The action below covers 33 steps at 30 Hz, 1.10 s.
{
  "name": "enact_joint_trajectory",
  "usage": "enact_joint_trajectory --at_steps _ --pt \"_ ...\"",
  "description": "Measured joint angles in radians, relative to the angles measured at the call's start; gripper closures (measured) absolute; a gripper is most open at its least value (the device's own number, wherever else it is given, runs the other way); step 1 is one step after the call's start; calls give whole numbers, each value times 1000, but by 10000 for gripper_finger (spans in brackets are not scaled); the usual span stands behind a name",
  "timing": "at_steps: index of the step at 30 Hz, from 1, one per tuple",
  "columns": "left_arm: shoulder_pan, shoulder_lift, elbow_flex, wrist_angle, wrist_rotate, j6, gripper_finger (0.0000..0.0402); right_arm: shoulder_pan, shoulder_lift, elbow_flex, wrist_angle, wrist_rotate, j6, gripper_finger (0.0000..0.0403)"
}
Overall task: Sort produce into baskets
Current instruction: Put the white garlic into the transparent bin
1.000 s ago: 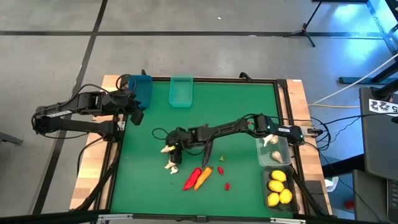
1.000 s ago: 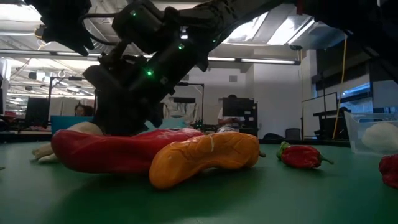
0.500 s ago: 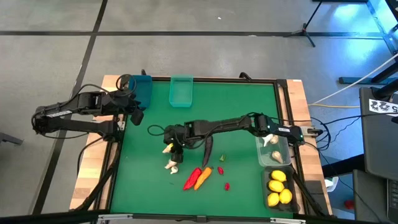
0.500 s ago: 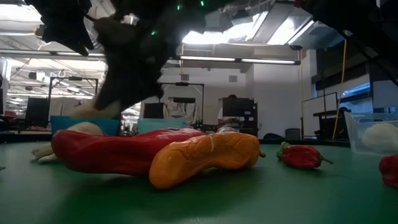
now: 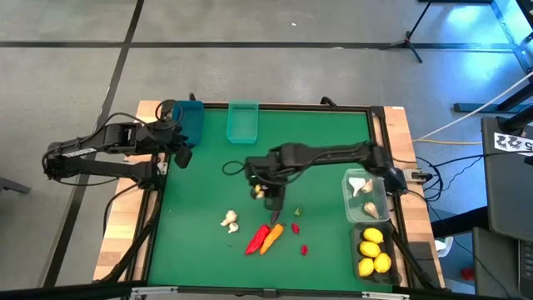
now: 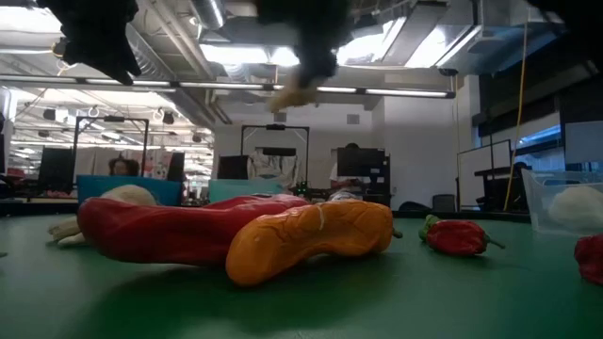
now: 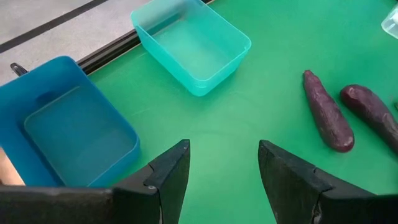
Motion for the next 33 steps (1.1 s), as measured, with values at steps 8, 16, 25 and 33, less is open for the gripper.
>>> enact_joint_trajectory --at_steps 8,16,25,33 --pt "0 0 0 -25 0 -3 217 77 -404 -476 12 170 341 248" --pt "0 0 0 -22 0 -2 217 286 -759 -879 -16 379 1095 248" --pt "0 0 0 -20 -6 -3 217 480 -825 -1010 -289 377 1759 248" --pt "0 0 0 -11 -16 -4 217 499 -822 -1107 -230 377 1981 248"
